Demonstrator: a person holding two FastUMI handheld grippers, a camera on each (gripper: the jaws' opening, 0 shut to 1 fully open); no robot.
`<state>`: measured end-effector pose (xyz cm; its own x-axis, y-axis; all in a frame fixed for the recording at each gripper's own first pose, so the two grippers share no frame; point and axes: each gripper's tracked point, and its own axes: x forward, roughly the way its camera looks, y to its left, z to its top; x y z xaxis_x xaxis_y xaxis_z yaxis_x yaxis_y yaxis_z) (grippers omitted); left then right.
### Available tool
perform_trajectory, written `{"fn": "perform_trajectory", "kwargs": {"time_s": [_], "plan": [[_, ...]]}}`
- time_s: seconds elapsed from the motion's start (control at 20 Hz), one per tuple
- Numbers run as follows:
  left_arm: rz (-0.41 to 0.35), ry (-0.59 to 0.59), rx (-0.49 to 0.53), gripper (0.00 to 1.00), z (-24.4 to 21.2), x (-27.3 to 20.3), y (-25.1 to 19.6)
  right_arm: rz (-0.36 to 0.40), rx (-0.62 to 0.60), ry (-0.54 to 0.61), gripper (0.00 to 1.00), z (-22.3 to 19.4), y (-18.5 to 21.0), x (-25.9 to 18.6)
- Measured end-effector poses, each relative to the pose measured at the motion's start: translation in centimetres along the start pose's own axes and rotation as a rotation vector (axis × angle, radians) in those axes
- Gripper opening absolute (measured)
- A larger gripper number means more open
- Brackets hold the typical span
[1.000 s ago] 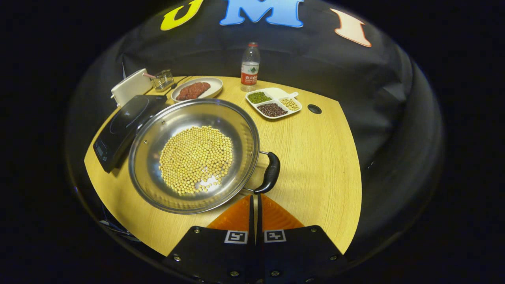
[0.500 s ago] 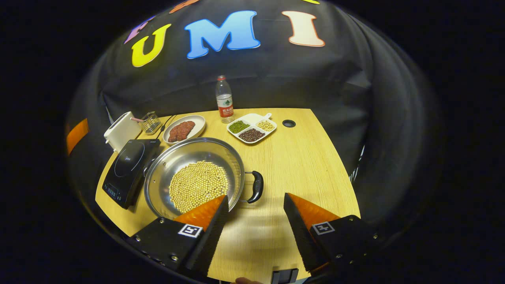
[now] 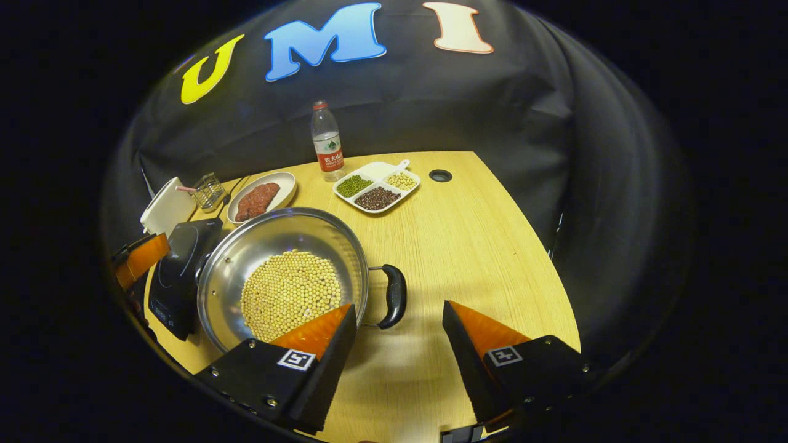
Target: First push the handle of the pot to place it horizontally, then grasp the pot with both hands and set it on the induction cooktop.
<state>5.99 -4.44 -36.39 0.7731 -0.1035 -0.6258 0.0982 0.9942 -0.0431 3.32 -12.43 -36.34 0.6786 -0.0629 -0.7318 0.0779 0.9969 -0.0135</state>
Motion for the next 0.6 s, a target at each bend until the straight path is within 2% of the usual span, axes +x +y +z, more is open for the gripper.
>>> {"fn": "perform_trajectory", "kwargs": {"time_s": [0.2, 0.4, 0.6], "plan": [[-0.014, 0.096, 0.028, 0.96, -3.4, 3.2, 0.2, -0.013, -0.013, 0.029, 0.86, 0.0, 0.7, 2.1], [-0.01, 0.168, 0.044, 0.99, -6.2, 4.8, 0.4, -0.021, -0.007, 0.059, 0.86, -0.4, 0.9, 3.8], [-0.013, 0.18, 0.054, 0.98, -6.4, 6.2, 0.6, -0.036, 0.017, 0.069, 0.8, -0.4, 1.0, 4.6]]}}
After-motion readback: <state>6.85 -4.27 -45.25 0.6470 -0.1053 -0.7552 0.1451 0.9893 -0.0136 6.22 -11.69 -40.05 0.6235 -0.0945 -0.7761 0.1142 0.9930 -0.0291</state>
